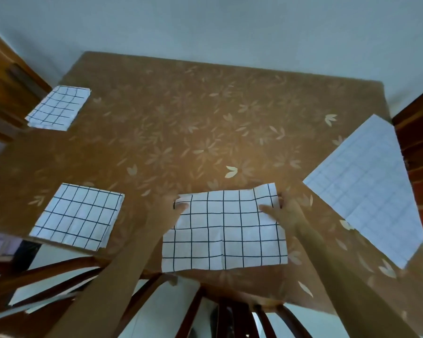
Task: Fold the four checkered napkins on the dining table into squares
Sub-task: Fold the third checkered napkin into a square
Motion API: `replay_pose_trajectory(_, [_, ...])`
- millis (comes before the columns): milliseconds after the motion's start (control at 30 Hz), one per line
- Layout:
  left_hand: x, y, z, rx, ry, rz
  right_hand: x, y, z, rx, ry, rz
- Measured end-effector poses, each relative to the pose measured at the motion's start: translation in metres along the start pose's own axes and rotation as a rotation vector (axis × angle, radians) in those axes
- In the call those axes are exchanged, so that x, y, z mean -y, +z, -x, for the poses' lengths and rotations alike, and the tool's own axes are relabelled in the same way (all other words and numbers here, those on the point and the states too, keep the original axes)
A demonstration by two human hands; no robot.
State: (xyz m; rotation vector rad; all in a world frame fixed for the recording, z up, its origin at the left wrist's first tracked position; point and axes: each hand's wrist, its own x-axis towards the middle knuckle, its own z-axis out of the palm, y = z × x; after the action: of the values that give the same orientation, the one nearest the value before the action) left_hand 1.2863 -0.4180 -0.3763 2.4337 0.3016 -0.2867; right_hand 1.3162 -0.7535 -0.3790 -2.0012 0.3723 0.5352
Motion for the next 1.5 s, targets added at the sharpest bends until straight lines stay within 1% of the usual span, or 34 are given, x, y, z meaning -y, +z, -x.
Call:
replay_pose_trajectory(133, [0.005, 0.02, -0.018, -0.028, -0.058, -0.077, -0.011, 0.013, -0.02, -0.041, 0.019, 0.029])
replay_pose_trajectory(267, [0.004, 0.034, -0.019, -0.071, -0.164, -0.212, -0.018, 0.02, -0.025, -0.04, -0.037, 0.044])
replay_pose_trajectory(300, [0.004, 0.038, -0.018, -0.079, -0.161, -0.281, -0.02, 0.022, -0.025, -0.065, -0.077, 0.091])
replay_pose_trajectory(367, [-0.001, 0.044, -0.012, -0.109, -0.141, -0.453, -0.022, 0.028, -0.022, -0.177, -0.189, 0.299])
replay_pose_trajectory(433, [-0.012, 0.049, -0.005, -0.198, -0.048, -0.546, -0.022, 0.038, -0.013, -0.3, -0.377, 0.493])
replay_pose_trajectory(467, [-0.016, 0.055, -0.001, -0.238, 0.043, -0.543, -0.021, 0.045, -0.008, -0.325, -0.479, 0.553])
replay_pose_trajectory(500, [-0.017, 0.065, 0.004, -0.262, 0.148, -0.527, -0.021, 0.054, -0.002, -0.312, -0.563, 0.596])
replay_pose_trajectory(533, [-0.018, 0.077, 0.012, -0.255, 0.243, -0.505, -0.022, 0.064, 0.004, -0.261, -0.619, 0.625])
replay_pose_trajectory(600, [-0.017, 0.101, 0.032, -0.175, 0.359, -0.476, -0.027, 0.087, 0.011, -0.138, -0.67, 0.678])
replay_pose_trajectory(700, [-0.009, 0.13, 0.058, 0.004, 0.362, -0.545, -0.036, 0.118, 0.014, -0.047, -0.712, 0.761])
replay_pose_trajectory(767, [0.001, 0.137, 0.063, 0.057, 0.333, -0.595, -0.045, 0.128, 0.011, -0.007, -0.708, 0.824])
replay_pose_trajectory(833, [0.01, 0.136, 0.064, 0.057, 0.335, -0.624, -0.056, 0.13, 0.006, 0.029, -0.698, 0.889])
replay_pose_trajectory(933, [0.019, 0.126, 0.056, 0.069, 0.302, -0.637, -0.065, 0.121, 0.0, 0.04, -0.695, 0.969])
replay_pose_trajectory(1033, [0.023, 0.118, 0.045, 0.076, 0.285, -0.638, -0.069, 0.107, -0.004, 0.009, -0.657, 1.009])
replay_pose_trajectory(1200, [0.026, 0.112, 0.039, 0.076, 0.252, -0.668, -0.077, 0.099, -0.001, -0.065, -0.56, 0.993])
replay_pose_trajectory(1400, [0.029, 0.106, 0.045, 0.037, 0.139, -0.681, -0.086, 0.087, 0.006, -0.124, -0.48, 1.021])
replay_pose_trajectory(1433, [0.026, 0.106, 0.05, 0.028, 0.174, -0.68, -0.087, 0.086, 0.009, -0.135, -0.454, 1.02])
replay_pose_trajectory(1500, [0.011, 0.113, 0.061, 0.068, 0.347, -0.645, -0.088, 0.086, 0.014, -0.157, -0.416, 1.016])
